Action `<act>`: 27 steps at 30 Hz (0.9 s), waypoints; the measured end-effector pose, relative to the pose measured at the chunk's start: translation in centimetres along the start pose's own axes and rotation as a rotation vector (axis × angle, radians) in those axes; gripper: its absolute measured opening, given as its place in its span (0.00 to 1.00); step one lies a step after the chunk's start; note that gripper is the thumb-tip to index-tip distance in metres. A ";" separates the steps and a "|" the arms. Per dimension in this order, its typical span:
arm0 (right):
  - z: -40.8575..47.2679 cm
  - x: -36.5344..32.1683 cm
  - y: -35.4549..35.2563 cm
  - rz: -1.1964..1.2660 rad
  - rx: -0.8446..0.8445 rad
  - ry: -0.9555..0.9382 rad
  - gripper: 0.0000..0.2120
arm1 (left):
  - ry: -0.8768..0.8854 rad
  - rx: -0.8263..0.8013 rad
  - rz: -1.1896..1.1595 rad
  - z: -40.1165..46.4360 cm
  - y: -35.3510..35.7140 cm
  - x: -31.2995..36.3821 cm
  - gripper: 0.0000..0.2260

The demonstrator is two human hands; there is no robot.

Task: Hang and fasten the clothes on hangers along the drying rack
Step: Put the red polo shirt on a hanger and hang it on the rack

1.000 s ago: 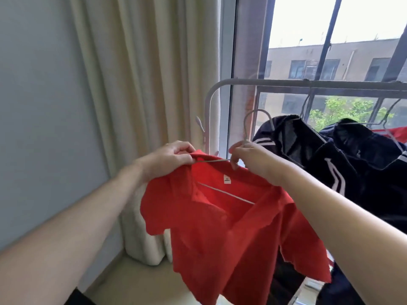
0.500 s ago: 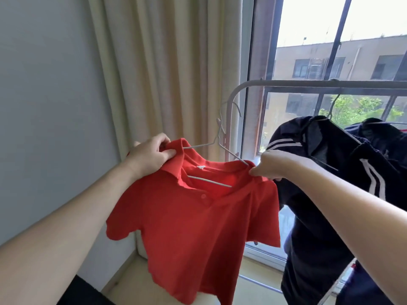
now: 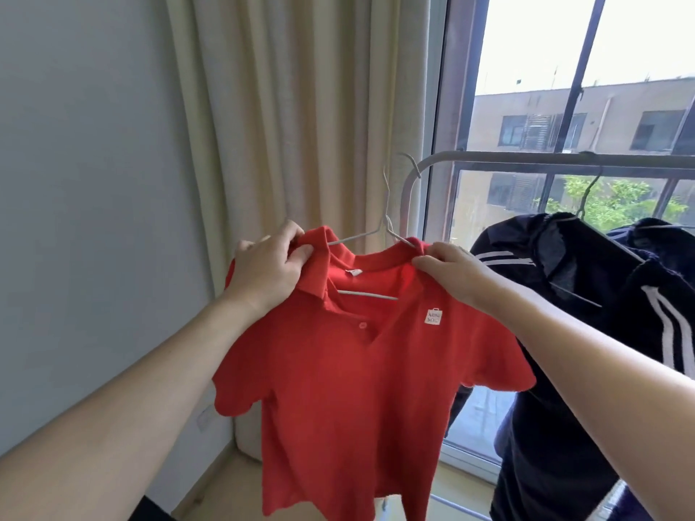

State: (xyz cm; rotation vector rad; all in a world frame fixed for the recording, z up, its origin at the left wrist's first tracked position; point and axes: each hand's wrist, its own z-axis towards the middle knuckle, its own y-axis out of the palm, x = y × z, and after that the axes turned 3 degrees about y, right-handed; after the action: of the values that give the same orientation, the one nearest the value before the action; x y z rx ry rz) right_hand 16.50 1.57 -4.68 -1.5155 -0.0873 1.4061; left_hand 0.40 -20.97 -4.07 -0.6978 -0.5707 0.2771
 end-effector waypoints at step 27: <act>1.4 -4.1 -0.8 0.152 -0.038 -0.150 0.16 | 0.146 -0.352 -0.154 2.2 1.4 0.4 0.10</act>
State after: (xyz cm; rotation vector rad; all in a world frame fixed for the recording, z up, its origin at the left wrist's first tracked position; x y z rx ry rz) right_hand 14.59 0.15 -0.95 -1.4711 -0.0924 1.6474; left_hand -0.68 -18.60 -3.47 -0.9998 -0.5352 -0.0213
